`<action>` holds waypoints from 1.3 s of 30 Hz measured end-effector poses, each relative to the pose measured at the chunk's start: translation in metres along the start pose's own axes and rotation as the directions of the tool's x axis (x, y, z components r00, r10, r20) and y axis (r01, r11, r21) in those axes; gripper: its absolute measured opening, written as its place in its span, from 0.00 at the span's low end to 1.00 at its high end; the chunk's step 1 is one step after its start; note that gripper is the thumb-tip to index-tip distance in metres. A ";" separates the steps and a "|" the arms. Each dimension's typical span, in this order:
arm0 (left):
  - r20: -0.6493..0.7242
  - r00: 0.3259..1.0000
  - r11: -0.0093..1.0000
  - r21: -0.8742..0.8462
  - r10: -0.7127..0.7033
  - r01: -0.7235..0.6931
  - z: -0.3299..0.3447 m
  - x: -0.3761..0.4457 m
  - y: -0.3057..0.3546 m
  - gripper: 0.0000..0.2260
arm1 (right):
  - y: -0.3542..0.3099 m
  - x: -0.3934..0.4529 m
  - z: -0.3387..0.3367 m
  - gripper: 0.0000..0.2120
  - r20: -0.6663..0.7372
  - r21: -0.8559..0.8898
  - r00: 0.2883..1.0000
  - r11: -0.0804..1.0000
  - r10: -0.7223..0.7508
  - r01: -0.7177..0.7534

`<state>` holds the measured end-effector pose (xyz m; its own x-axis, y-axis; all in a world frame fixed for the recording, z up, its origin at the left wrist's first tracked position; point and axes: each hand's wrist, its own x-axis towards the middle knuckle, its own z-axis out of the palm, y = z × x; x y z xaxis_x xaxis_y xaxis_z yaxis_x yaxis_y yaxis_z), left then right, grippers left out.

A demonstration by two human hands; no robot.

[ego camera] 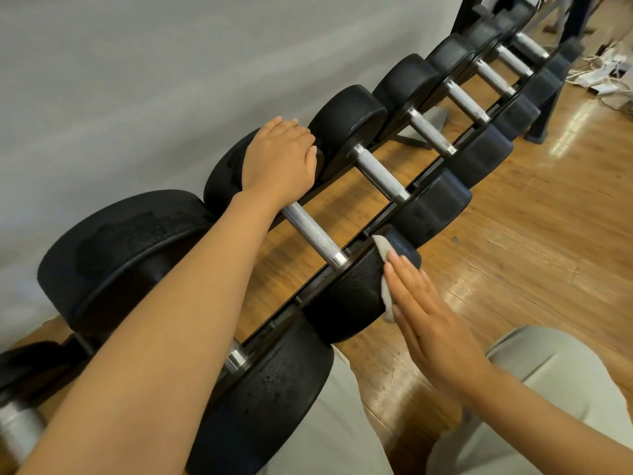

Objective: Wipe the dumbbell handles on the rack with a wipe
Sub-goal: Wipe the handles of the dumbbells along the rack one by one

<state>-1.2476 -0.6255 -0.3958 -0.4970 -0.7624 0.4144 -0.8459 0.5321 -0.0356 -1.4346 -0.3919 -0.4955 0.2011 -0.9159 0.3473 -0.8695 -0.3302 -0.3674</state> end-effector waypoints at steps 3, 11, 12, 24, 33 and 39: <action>-0.004 1.000 1.000 -0.003 -0.001 0.001 0.001 0.000 0.000 0.19 | 0.004 0.006 -0.002 0.25 0.023 0.087 0.997 0.993 0.073 -0.074; 0.002 1.000 1.000 -0.025 -0.012 0.013 0.000 0.001 0.001 0.19 | 0.011 0.049 -0.010 0.30 0.148 0.214 0.941 0.919 0.304 -0.331; 0.004 1.000 1.000 -0.025 -0.014 0.014 0.000 0.001 0.001 0.19 | 0.011 0.041 -0.011 0.30 0.156 0.219 0.939 0.916 0.307 -0.336; 0.030 0.999 0.989 -0.148 -0.020 0.025 -0.008 -0.020 -0.007 0.20 | 0.033 0.053 -0.018 0.28 0.169 0.380 0.976 0.904 0.139 -0.195; 0.035 0.989 0.985 -0.088 -0.145 0.147 -0.003 -0.045 -0.003 0.24 | 0.048 0.040 -0.006 0.29 0.089 0.279 0.981 0.950 -0.174 0.143; 0.049 0.975 0.968 -0.116 -0.216 0.220 -0.007 -0.044 0.009 0.23 | 0.065 0.074 -0.021 0.25 0.189 0.525 0.957 0.846 -0.218 0.090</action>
<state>-1.2318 -0.5850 -0.4079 -0.3115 -0.8762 0.3677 -0.9062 0.3904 0.1627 -1.4855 -0.4761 -0.4751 0.4675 -0.8479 0.2500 -0.4809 -0.4812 -0.7329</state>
